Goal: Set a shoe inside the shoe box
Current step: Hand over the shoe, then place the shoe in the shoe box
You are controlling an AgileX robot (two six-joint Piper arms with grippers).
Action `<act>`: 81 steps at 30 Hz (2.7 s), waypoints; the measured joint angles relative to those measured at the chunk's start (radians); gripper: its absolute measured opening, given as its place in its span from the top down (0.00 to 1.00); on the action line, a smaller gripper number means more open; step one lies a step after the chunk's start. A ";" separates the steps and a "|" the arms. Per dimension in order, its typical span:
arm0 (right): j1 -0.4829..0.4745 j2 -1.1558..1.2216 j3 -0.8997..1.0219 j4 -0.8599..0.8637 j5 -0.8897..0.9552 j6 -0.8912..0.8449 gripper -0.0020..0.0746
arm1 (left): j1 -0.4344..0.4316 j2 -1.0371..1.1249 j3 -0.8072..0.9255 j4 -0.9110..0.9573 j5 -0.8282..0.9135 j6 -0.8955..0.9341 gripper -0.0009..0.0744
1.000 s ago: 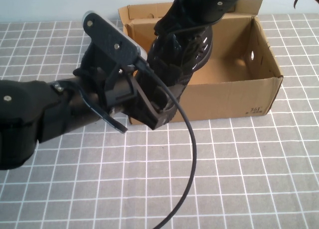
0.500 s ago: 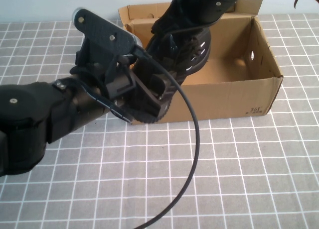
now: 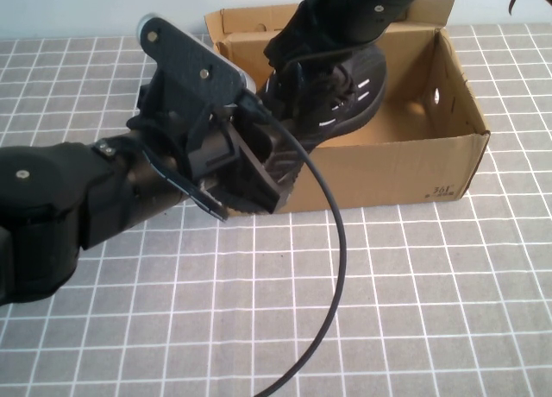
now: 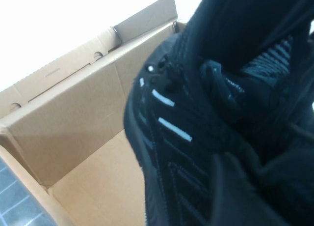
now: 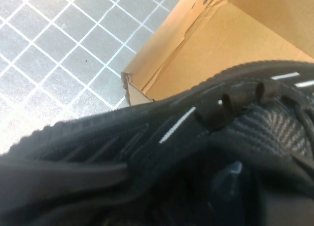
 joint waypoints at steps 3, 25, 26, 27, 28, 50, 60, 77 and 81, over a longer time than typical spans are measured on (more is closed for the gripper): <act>0.000 0.000 0.000 0.000 0.005 -0.002 0.98 | 0.000 0.002 0.000 0.000 0.000 0.002 0.78; 0.000 0.000 -0.002 0.000 -0.004 -0.019 0.75 | 0.000 0.066 -0.002 -0.017 0.000 0.043 0.93; 0.000 -0.002 -0.002 0.000 -0.006 -0.019 0.72 | 0.000 0.067 -0.002 -0.017 0.000 0.048 0.93; 0.000 -0.002 -0.004 0.000 -0.009 -0.019 0.68 | 0.000 0.067 -0.002 -0.017 0.002 0.054 0.93; 0.000 -0.002 -0.004 -0.005 -0.011 -0.019 0.65 | 0.000 0.067 -0.002 -0.017 0.002 0.059 0.93; 0.000 -0.185 -0.004 -0.161 -0.013 -0.019 0.98 | 0.073 0.100 -0.207 -0.015 0.161 0.168 0.93; 0.000 -0.347 0.122 -0.194 -0.013 0.031 0.99 | 0.179 0.256 -0.389 0.009 0.324 0.187 0.93; 0.000 -0.883 0.758 -0.335 -0.013 0.319 0.99 | 0.353 0.678 -0.790 0.046 0.699 0.206 0.93; 0.000 -0.979 0.818 -0.335 -0.013 0.369 0.99 | 0.358 0.749 -0.860 0.048 0.726 0.217 0.93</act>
